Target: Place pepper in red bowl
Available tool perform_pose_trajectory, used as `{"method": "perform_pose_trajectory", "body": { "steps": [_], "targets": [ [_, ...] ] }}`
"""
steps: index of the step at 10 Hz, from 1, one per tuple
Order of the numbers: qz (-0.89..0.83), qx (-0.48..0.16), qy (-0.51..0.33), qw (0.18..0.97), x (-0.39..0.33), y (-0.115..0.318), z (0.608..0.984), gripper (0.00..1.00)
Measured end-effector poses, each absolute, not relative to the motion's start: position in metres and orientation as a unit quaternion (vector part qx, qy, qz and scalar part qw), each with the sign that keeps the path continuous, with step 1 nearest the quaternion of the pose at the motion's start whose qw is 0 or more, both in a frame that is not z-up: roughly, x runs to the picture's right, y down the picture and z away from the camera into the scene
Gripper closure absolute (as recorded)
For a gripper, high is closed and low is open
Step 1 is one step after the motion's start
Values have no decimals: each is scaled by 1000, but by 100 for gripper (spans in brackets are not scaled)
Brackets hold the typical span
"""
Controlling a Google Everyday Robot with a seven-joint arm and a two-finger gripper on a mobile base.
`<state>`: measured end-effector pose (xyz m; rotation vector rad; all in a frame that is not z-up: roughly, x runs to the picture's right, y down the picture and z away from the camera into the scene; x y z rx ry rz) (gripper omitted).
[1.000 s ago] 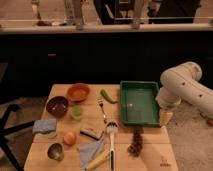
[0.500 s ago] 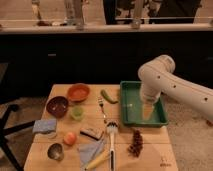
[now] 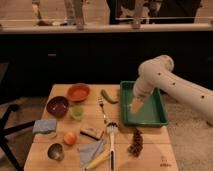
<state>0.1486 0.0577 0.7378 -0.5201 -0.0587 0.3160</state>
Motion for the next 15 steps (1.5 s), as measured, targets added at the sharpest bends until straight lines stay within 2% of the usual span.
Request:
{"method": "perform_pose_trajectory", "body": {
  "steps": [10, 15],
  "targets": [
    [181, -240, -12, 954, 138, 61, 749, 20],
    [173, -253, -1, 952, 84, 77, 782, 20]
  ]
}}
